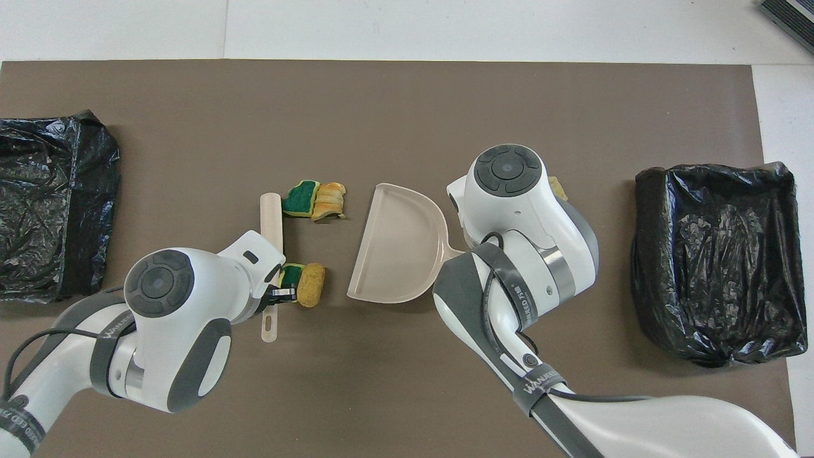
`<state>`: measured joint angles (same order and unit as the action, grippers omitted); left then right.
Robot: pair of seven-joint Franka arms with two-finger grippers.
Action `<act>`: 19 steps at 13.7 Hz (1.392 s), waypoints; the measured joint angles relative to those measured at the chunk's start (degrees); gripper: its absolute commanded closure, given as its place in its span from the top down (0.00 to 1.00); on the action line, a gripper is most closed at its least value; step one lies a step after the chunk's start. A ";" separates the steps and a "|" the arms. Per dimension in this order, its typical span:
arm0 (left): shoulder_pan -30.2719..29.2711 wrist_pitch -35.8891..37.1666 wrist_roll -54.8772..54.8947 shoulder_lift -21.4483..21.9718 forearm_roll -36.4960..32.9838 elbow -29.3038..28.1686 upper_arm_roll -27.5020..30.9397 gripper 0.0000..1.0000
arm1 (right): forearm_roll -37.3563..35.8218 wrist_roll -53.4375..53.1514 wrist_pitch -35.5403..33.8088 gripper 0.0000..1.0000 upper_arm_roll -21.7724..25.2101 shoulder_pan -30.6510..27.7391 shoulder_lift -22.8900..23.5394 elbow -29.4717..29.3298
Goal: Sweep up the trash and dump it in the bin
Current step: 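Sweep the sponge pieces into the dustpan with the left gripper's brush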
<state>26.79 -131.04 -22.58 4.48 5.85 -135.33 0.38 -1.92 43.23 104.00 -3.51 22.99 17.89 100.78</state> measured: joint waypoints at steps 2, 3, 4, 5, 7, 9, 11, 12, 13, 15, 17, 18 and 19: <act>3.49 -0.90 0.01 -0.28 1.29 0.32 -0.04 0.00 | 0.00 -0.02 0.00 0.00 0.00 0.01 0.00 0.00; 5.55 -2.22 0.00 -0.87 1.63 0.43 -0.03 0.00 | 0.00 -0.03 -0.02 0.00 0.01 0.01 0.00 0.00; 7.77 -4.23 -0.07 -1.77 1.90 0.52 -0.06 0.00 | 0.00 -0.15 -0.02 0.00 0.05 0.01 0.00 0.00; 9.85 -5.86 -0.20 -2.69 2.14 0.73 -0.07 0.00 | 0.00 -0.29 -0.03 0.00 0.10 0.00 0.00 0.00; 13.30 -7.07 -0.25 -3.91 2.40 2.22 -0.11 0.00 | -0.01 -0.36 -0.05 0.00 0.14 0.00 0.00 0.00; 16.38 -7.09 -1.71 -4.46 2.58 4.58 -0.19 0.00 | -0.01 -0.36 -0.06 0.00 0.08 0.01 0.00 0.00; 17.64 -6.46 -4.07 -4.46 2.60 6.11 -0.23 0.00 | -0.01 -0.36 -0.06 0.00 0.08 0.02 0.00 0.00; 17.64 -4.88 -5.16 -4.30 2.63 7.05 -0.02 0.00 | -0.01 -0.36 -0.06 0.00 0.08 0.02 0.00 0.00; 17.55 -2.50 -6.56 -3.99 2.67 8.12 0.45 0.00 | -0.01 -0.36 -0.06 0.00 0.08 0.02 0.00 0.00; 16.18 2.78 -12.40 -3.00 2.59 10.64 1.26 0.00 | -0.01 -0.36 -0.04 0.00 0.08 0.02 0.00 0.00; 13.66 7.25 -18.90 -2.03 1.83 11.99 1.59 0.00 | -0.04 -0.36 0.00 0.00 0.08 0.03 0.00 0.00; 12.31 9.59 -21.92 -1.69 1.51 12.03 1.64 0.00 | -0.35 0.08 0.04 0.00 0.07 0.04 0.00 0.00; 10.74 11.42 -24.68 -1.51 1.34 11.94 1.67 0.00 | -1.11 1.29 0.13 0.00 0.07 0.04 0.00 0.00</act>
<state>37.52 -119.62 -47.26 2.97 7.18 -123.39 2.05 -3.03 44.53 104.13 -3.45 23.02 17.89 100.77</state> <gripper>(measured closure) 0.731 0.678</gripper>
